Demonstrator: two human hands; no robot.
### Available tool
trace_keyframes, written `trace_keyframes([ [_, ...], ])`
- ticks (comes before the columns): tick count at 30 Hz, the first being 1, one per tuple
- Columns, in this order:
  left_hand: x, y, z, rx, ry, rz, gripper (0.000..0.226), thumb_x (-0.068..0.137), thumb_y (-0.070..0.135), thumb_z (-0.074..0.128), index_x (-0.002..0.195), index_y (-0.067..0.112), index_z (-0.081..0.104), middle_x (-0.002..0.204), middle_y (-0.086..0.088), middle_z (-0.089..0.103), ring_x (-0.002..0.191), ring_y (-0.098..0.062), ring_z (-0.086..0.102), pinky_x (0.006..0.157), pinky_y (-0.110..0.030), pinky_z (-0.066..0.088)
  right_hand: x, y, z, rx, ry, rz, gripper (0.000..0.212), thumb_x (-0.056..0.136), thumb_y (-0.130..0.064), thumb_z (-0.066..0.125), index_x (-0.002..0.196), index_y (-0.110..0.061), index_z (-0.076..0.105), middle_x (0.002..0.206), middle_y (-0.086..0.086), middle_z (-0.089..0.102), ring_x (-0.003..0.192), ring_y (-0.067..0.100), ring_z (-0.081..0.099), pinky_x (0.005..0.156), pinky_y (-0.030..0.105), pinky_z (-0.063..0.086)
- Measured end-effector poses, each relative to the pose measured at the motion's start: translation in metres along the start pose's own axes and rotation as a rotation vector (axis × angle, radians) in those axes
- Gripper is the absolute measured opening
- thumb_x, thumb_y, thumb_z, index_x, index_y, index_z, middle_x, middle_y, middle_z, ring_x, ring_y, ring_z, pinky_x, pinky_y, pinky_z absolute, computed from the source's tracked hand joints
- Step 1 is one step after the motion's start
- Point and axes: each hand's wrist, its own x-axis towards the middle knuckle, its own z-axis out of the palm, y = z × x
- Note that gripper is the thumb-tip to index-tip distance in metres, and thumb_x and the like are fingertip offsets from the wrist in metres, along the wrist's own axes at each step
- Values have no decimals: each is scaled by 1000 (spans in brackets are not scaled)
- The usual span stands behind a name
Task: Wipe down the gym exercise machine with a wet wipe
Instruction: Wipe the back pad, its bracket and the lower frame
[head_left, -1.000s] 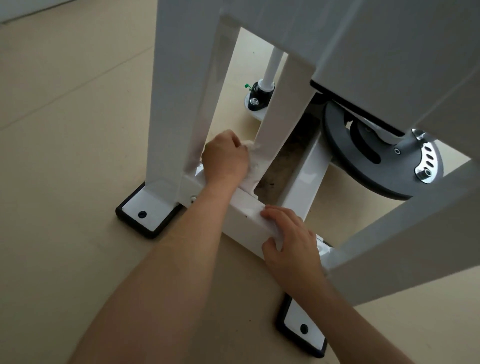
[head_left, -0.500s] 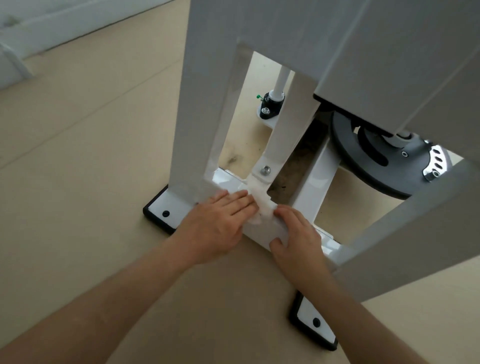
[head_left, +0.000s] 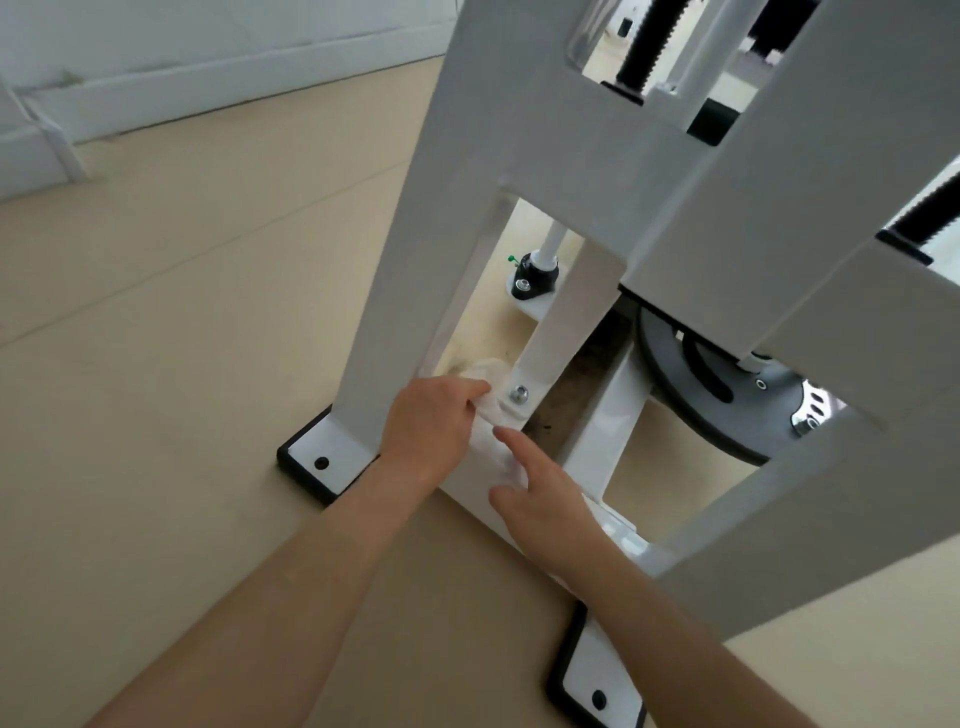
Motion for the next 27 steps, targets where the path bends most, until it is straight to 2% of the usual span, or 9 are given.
trace_keyframes([
  [3,27,22,17,-259,-1,-219,29,90,10,58,115,15,71,112,-4,72,105,-20,65,88,-24,45,0,2,5,144,57,97,61,88,-10,54,143,-34,43,139,-12,49,118,8,51,98,28,44],
  [7,52,49,37,-378,-44,-373,15,85,22,64,95,17,74,95,-5,73,90,-24,65,68,-23,38,2,12,-14,427,158,250,39,91,-6,54,119,-31,60,116,-17,61,103,1,55,79,14,41],
  [10,65,55,40,-386,-50,-425,2,82,17,67,83,18,66,85,-1,67,77,-21,58,63,-24,36,11,19,-26,564,190,364,34,89,-6,56,113,-27,68,114,-11,66,105,8,59,91,28,51],
  [13,69,69,35,-560,-31,-504,22,75,12,72,72,21,51,76,5,58,73,-19,54,54,-25,39,15,16,-29,725,211,413,31,90,-2,55,105,-25,70,108,-6,71,105,13,64,91,35,56],
  [16,71,85,11,-1055,9,-537,24,68,3,80,70,19,62,76,-4,68,75,-25,64,68,-36,57,16,5,-36,882,241,373,29,91,3,53,105,-16,70,105,4,73,100,19,68,87,34,57],
  [19,73,99,-14,-1364,-9,-338,12,68,6,79,76,16,77,82,-12,73,86,-26,69,90,-41,55,17,-11,-52,1101,276,267,26,94,4,50,109,-8,68,102,10,74,93,23,72,78,33,56],
  [23,71,113,-22,-1136,38,-179,27,67,30,75,79,6,75,79,-28,64,67,-17,54,74,-33,51,18,-26,-64,1186,285,201,27,95,4,48,109,-6,69,102,10,74,96,25,71,78,33,56],
  [25,71,109,-16,-1001,120,-187,40,56,43,69,76,9,74,73,-24,63,62,-13,47,64,-29,45,17,-26,-63,1133,277,227,27,95,4,47,107,-7,70,101,10,75,97,25,71,74,31,56],
  [27,70,98,-8,-933,98,-195,25,60,35,75,75,14,74,69,-14,66,61,-12,50,66,-29,47,13,-22,-60,1061,282,268,27,95,5,47,105,-7,70,100,11,75,95,24,72,70,29,55],
])
